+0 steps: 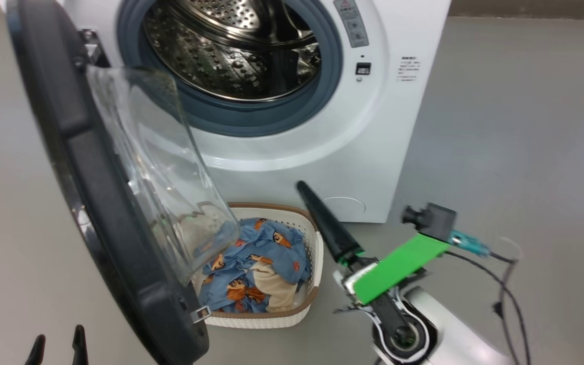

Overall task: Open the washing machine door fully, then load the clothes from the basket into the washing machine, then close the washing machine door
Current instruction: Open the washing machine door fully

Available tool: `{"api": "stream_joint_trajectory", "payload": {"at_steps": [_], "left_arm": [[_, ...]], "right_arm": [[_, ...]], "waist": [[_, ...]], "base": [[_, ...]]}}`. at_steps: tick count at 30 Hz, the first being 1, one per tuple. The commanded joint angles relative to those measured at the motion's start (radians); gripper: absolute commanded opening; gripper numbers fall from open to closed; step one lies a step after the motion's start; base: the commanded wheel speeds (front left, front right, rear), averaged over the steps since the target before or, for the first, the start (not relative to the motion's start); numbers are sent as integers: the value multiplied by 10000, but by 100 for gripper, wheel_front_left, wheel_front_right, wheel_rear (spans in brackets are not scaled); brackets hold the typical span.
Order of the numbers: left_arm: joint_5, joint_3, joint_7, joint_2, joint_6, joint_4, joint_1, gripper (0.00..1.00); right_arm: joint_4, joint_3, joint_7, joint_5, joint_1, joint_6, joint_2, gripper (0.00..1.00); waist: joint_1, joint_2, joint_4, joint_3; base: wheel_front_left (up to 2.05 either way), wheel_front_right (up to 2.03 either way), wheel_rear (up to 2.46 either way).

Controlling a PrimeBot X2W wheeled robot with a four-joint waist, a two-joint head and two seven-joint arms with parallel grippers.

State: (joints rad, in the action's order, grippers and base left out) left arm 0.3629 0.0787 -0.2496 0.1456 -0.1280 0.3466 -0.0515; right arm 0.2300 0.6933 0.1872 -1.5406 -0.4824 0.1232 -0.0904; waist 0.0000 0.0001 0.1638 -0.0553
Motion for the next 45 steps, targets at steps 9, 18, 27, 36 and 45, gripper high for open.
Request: {"api": "stream_joint_trajectory", "payload": {"at_steps": [9,18,27,36,45], "left_arm": [[-9,750,-122,171,-27,-272,157,100],[-75,1087,-122,149,-27,-317,-100,100],[-174,1188,-122,97,-27,-370,-308,100],[-224,1131,-122,24,-27,-406,-446,100],[-275,1107,-122,-144,-27,-452,-637,100]], "right_arm": [[-285,-1984,740,3978,1493,75,-348,100],[-1376,-4304,743,7386,3265,75,118,100],[-1986,-6605,744,11585,4466,75,380,100],[-2301,-7516,745,13616,5441,75,399,100],[-2087,-8139,745,14506,6335,75,401,100]], "waist": [[0,-1,-490,-52],[0,-1,-760,84],[0,-1,-904,194],[0,-1,-829,325],[0,-1,-757,492]], "base": [[0,0,0],[0,0,0],[0,0,0],[0,0,0],[0,0,0]]}}
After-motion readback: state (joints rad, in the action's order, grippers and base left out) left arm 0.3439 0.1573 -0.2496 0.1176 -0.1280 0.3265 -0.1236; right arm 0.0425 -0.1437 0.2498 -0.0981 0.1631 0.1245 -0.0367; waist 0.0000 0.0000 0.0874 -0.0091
